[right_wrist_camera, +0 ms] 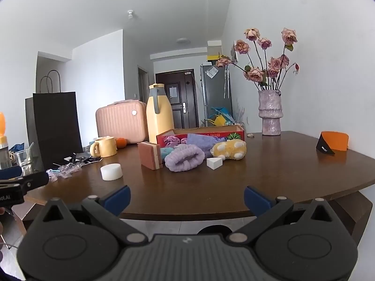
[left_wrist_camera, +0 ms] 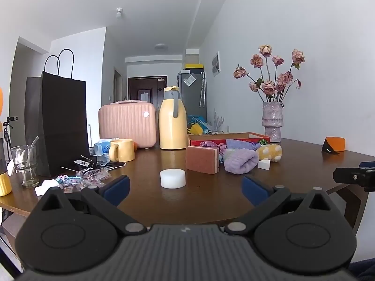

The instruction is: Organize soft objects

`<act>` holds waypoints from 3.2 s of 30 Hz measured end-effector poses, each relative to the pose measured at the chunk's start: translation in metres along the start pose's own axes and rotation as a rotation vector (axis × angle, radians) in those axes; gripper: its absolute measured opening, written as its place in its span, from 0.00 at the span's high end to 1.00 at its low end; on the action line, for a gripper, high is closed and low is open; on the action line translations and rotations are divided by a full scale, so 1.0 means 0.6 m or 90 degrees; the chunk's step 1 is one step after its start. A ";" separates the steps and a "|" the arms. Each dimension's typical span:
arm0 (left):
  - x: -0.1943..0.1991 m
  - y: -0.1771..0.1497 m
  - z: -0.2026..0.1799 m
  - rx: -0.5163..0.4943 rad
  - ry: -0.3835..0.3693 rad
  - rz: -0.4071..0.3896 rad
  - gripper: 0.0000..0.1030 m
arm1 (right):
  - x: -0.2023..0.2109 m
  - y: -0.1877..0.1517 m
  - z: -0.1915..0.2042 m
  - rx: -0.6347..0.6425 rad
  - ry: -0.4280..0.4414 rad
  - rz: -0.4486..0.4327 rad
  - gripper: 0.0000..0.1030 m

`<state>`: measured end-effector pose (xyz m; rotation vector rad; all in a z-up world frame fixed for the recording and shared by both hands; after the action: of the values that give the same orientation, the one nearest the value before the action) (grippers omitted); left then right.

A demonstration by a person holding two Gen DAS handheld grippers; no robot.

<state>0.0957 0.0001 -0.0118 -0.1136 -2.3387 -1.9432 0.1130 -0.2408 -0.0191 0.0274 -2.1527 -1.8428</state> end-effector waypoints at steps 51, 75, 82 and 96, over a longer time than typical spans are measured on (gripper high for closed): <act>0.003 0.013 0.002 -0.010 0.004 -0.010 0.00 | -0.004 0.004 0.009 0.016 0.004 0.011 0.00; -0.007 0.008 0.013 -0.007 0.017 0.000 0.00 | -0.007 0.005 0.013 0.025 0.007 0.009 0.00; -0.017 0.003 0.015 -0.008 0.024 0.006 0.00 | -0.011 0.003 0.008 0.017 0.007 0.014 0.00; -0.061 -0.002 0.015 -0.011 0.035 0.014 0.00 | -0.026 0.002 0.005 0.013 0.007 0.016 0.00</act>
<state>0.1317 0.0087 -0.0193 -0.0865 -2.2779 -1.9310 0.1275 -0.2343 -0.0216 0.0154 -2.1548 -1.8024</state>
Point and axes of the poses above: each gripper's, at about its wrist camera, not at the fingertips, and x roughly against the way its jaws point, z to its left, y to its top, the point moved 9 cm from there along -x, roughly the way its jaws point, and after that the axes turned 13 degrees about x, right-handed, at the moved point
